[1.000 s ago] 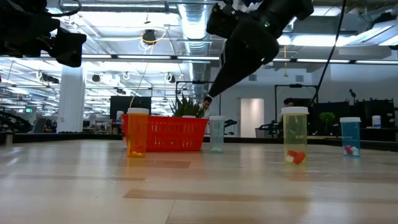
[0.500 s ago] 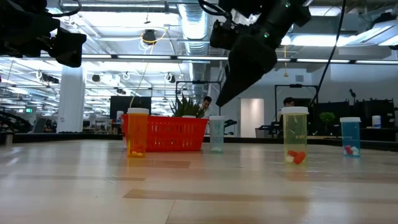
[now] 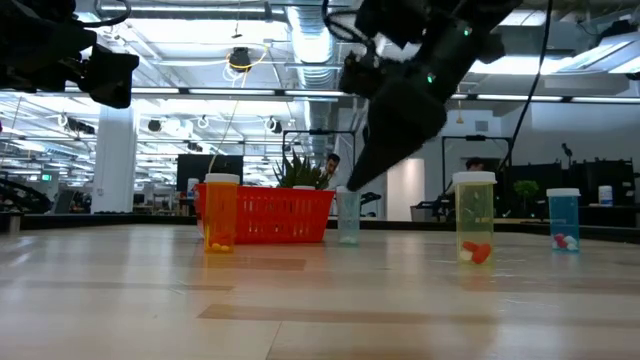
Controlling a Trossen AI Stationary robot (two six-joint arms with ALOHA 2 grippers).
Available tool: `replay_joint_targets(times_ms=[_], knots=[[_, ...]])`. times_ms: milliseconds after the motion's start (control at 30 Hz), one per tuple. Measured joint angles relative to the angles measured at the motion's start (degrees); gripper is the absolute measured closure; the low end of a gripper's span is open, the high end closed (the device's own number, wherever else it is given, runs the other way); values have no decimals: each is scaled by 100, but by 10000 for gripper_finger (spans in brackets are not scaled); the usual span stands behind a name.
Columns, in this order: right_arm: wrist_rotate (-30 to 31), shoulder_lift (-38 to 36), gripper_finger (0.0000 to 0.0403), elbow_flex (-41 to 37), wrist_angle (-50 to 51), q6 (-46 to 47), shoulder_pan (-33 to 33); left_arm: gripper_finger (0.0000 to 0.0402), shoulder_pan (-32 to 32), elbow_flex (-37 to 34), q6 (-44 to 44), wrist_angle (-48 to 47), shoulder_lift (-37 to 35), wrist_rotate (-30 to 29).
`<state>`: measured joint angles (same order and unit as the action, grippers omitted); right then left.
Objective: Pick and place pill bottles into a basket
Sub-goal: Put the green pill bottle into the red bin
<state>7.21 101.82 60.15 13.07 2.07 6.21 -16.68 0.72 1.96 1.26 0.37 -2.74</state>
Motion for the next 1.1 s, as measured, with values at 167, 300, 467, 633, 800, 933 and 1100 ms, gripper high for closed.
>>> replay_joint_targets(times_ms=[167,300,467,633,800,933,1100], knots=[[-115,480,97,0,-286,-44,1,180,1,-1,24,0,-1,0],[-73,544,98,2,-430,-50,1,180,0,1,5,0,0,0],[206,454,121,4,-396,-61,1,180,0,0,31,0,0,0],[216,449,166,10,-374,-59,1,180,-1,-1,33,0,-1,0],[220,450,227,10,-381,-57,1,180,0,-1,18,0,1,0],[218,450,275,10,-372,-62,1,180,0,1,51,2,-1,0],[200,365,305,9,-235,-97,48,180,0,0,20,0,-1,0]])
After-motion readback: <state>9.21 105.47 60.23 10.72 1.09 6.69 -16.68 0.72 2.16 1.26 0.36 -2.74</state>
